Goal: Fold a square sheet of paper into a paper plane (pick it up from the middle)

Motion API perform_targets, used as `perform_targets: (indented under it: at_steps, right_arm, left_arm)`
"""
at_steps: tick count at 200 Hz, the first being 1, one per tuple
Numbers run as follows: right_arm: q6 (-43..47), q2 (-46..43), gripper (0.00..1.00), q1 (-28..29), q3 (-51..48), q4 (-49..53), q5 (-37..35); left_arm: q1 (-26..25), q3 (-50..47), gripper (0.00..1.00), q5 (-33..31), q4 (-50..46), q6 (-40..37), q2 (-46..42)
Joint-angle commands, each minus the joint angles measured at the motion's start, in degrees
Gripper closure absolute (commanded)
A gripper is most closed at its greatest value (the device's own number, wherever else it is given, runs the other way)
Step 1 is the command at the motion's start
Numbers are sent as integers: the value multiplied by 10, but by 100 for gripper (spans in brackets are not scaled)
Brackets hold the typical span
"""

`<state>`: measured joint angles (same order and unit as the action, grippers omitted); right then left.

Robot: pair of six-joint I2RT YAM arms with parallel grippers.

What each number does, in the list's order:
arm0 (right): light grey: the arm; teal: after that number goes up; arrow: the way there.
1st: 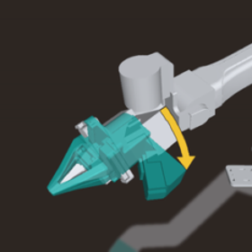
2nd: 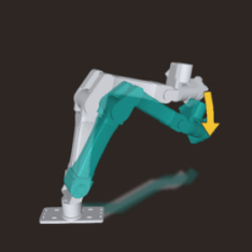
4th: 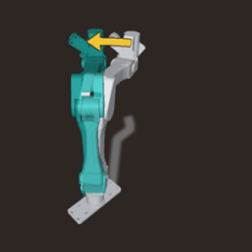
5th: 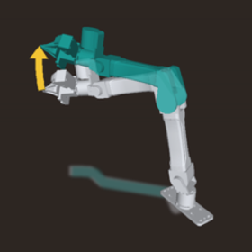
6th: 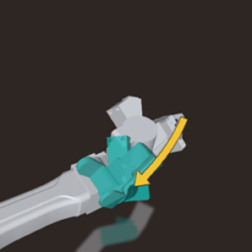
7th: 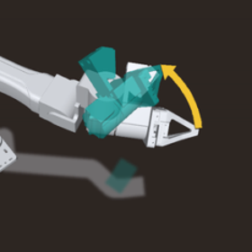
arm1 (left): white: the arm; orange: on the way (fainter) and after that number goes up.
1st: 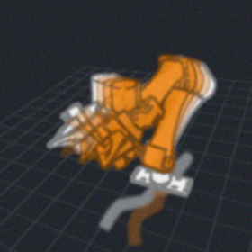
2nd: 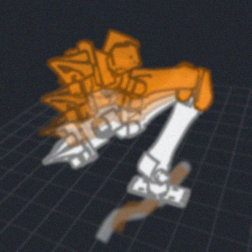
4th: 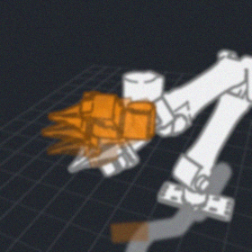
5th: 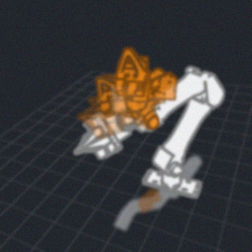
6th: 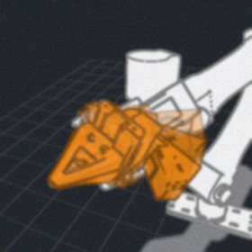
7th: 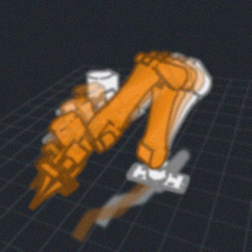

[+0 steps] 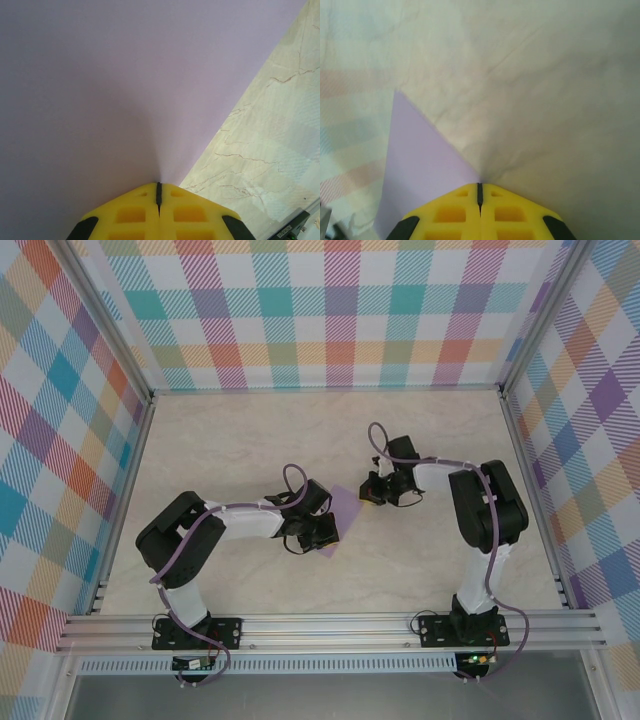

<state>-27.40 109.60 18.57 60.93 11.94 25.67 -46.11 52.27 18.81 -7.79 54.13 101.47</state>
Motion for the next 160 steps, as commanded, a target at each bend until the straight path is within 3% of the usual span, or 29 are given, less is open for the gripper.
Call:
perform_targets:
  at_steps: [1, 33, 67, 118, 160]
  right_arm:
    - [5, -25, 100, -18, 11, 7, -70]
    - [-14, -85, 100, 0, -35, -29, -4]
    - [-38, -81, 100, 36, -76, -69, 58]
    - [-43, -38, 100, 52, -70, -81, 82]
    - [-31, -22, 100, 52, -64, -62, 69]
  left_arm:
    - [-7, -19, 100, -16, -106, -18, 17]
    - [-8, 2, 100, -17, -101, -31, 9]
    - [-8, 44, 100, -22, -92, -48, -4]
    - [-8, 78, 100, 14, -6, -39, 6]
    - [-8, 97, 100, -3, 14, -45, 43]
